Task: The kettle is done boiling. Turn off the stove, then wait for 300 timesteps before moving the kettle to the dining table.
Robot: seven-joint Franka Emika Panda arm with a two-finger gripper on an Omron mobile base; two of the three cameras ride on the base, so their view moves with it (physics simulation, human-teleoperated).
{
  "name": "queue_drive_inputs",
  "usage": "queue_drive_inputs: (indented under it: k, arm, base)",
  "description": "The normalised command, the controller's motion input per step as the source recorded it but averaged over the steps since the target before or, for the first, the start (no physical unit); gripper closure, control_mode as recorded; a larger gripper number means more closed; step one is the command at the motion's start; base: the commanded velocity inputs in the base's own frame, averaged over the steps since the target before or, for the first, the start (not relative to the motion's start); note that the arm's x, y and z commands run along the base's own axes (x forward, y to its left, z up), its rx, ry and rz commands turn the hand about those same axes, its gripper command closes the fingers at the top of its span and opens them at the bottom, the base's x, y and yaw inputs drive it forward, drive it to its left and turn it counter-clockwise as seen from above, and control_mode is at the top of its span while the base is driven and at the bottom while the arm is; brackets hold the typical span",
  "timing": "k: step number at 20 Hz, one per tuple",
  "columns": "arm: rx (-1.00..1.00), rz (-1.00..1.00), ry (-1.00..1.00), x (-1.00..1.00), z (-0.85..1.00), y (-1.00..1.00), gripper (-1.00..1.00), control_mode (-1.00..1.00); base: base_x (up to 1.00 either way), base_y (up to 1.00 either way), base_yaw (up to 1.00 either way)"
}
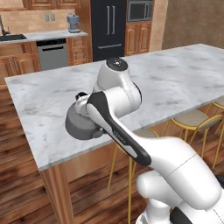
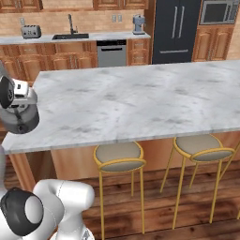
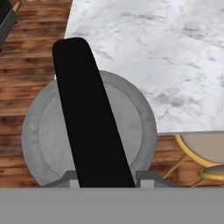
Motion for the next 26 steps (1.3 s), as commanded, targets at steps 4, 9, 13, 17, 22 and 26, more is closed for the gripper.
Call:
queue_drive_inputs:
  k: [4,9,13,17,22,26]
  arm:
    - [0.01,0.00,0.00,0.28,-0.05,-0.27,1.00,-1.00]
    - [0.00,-0.01,0.00,0.40,-0.16,-0.37,1.00,-1.00]
    - [0.00,-0.05,0.01,0.34,-0.14,-0.29,1.00,-1.00]
    - [0.00,-0.07,0.05,0.31,-0.12,-0.16,1.00,-1.00]
    - [0.00,-0.15,0.10,0.54,-0.11,-0.03,1.00,-1.00]
    - [0.00,-0.16,0.10,0.51,-0.07,-0.04,1.00,-1.00]
  base:
    - [0.00,0.00,0.00]
    - [0.00,0.00,0.00]
    - [0.00,0.00,0.00]
    - [0.00,0.00,0.00]
    - [0.00,0.00,0.00]
    - [0.00,0.00,0.00]
